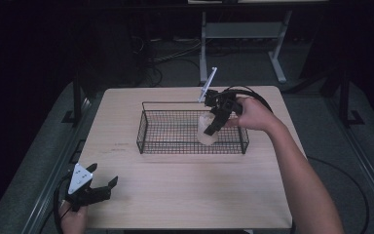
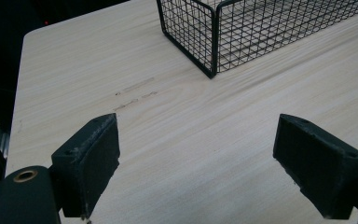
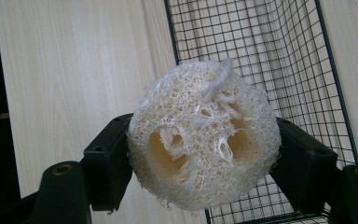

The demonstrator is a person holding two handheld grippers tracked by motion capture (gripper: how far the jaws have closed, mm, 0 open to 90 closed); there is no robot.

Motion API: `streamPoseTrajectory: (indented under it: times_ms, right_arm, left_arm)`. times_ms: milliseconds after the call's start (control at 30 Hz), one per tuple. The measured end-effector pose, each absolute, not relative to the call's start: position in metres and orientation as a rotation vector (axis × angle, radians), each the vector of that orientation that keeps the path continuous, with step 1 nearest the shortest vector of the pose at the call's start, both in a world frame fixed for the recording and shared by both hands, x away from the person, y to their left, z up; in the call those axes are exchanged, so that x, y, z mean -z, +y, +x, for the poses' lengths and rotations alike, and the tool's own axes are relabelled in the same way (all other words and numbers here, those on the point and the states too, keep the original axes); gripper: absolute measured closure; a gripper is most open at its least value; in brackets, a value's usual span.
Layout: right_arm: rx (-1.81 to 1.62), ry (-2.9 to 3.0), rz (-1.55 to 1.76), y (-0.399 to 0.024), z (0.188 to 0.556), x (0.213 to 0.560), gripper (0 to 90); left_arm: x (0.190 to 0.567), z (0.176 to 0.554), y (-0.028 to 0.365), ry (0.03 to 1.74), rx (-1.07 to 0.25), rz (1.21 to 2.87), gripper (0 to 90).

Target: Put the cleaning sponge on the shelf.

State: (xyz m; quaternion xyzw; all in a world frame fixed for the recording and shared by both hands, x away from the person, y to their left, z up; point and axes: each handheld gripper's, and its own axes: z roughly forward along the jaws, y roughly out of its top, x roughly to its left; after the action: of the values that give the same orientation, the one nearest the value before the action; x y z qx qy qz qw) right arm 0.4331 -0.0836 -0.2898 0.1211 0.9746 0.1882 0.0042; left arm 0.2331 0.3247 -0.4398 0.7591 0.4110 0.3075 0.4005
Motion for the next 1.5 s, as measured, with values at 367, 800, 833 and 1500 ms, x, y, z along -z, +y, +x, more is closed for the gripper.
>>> streamPoseTrajectory:
  times_ms: [367,800,833,1500]
  right_arm:
    - [-0.598,3.048,0.463,-0.09,0.453,0.302,27.4]
    - [-0.559,3.044,0.54,-0.088,0.471,0.321,27.4]
    - [-0.558,3.041,0.546,-0.088,0.472,0.322,27.4]
    - [-0.54,3.055,0.617,-0.08,0.49,0.362,27.5]
  left_arm:
    - [0.44,0.233,0.325,1.039,-0.778,1.922,13.7]
    - [0.44,0.233,0.325,1.039,-0.777,1.928,13.7]
    - [0.44,0.233,0.325,1.04,-0.777,1.928,13.7]
    - [0.44,0.234,0.325,1.034,-0.773,1.933,13.7]
